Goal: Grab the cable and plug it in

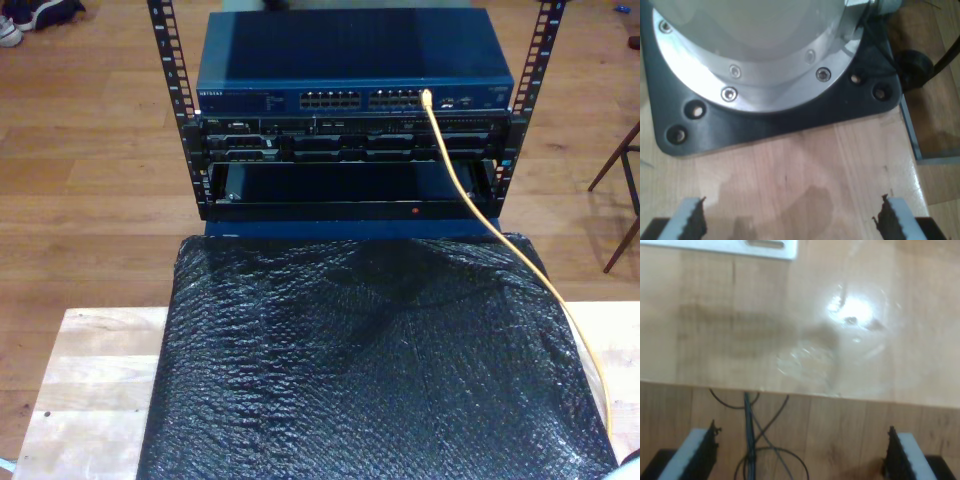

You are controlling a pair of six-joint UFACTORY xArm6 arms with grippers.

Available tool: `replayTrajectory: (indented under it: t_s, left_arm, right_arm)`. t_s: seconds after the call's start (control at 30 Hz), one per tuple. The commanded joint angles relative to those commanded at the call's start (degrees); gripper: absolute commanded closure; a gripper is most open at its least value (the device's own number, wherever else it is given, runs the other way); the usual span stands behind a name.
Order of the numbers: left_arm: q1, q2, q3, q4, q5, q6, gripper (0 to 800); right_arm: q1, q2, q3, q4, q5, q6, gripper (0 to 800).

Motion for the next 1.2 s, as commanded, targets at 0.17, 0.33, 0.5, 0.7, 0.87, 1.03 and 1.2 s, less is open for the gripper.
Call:
replayTrajectory:
  t_s: [0.17,0.33,0.5,0.7,0.87,1.03,1.2]
  left_arm:
    - [0.0,0.0,0.0,0.0,0.0,0.0,0]
    - [0.0,0.0,0.0,0.0,0.0,0.0,0]
    - [0.0,0.0,0.0,0.0,0.0,0.0,0]
    - [0.0,0.0,0.0,0.0,0.0,0.0,0]
    - [0.0,0.0,0.0,0.0,0.0,0.0,0]
    - [0.0,0.0,0.0,0.0,0.0,0.0,0]
    - [0.0,0.0,0.0,0.0,0.0,0.0,0]
  right_arm:
    - [-3.25,0.09,2.37,0.09,-0.79,-4.4,2]
    - [-4.13,-0.09,4.75,0.09,-2.64,-5.54,2]
    - [-4.13,0.18,7.65,0.18,-6.68,-5.54,2]
    - [-4.48,0.62,10.46,0.09,-10.46,-5.63,2]
    - [-5.01,1.85,11.87,0.18,-12.84,-7.3,2]
    - [-6.24,1.93,13.45,0.44,-15.21,-7.56,2]
    - [-6.51,1.76,14.86,0.7,-18.46,-7.47,1]
